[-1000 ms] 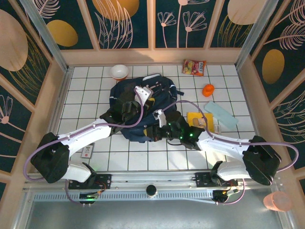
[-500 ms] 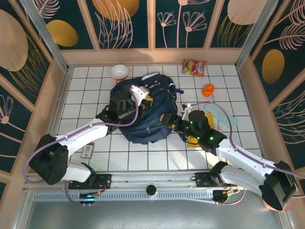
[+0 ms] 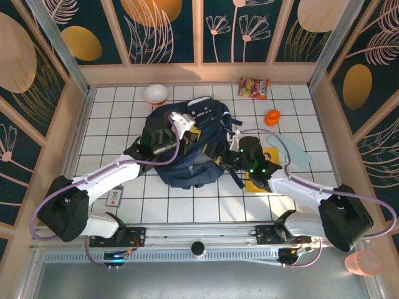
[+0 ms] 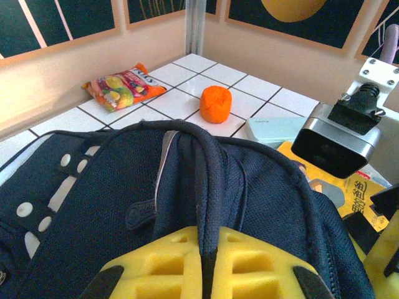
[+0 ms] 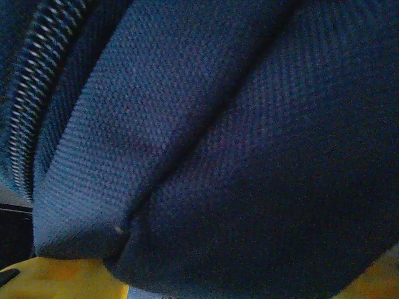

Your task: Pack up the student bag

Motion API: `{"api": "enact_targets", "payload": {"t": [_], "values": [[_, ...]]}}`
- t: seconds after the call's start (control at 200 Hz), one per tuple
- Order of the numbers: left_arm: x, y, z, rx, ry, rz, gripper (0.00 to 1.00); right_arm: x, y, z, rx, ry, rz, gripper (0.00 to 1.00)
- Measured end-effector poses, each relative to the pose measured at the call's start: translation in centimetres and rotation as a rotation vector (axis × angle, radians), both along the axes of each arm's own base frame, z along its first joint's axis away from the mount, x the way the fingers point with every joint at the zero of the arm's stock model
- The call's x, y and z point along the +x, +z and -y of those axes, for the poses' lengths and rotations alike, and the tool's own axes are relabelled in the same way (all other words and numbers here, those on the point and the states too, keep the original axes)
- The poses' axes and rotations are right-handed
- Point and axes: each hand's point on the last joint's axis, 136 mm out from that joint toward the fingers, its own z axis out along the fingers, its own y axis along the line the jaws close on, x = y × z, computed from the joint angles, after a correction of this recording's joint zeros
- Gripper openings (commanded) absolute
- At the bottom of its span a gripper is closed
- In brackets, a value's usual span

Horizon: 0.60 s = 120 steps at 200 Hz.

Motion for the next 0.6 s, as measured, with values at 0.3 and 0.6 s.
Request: {"api": "enact_targets", "payload": {"t": [0.3, 0.6], "values": [[0.0, 0.3, -0.3, 0.005, 0.006, 0.011, 0.00, -0.9, 2.8, 0.8, 0.052, 0.001, 0.058, 0.73], [-0.2, 0.3, -0.1, 0.002, -0.006, 0.008, 0.00, -1.5, 2.6, 1.2, 0.101, -0.013, 0.036, 0.72]]}}
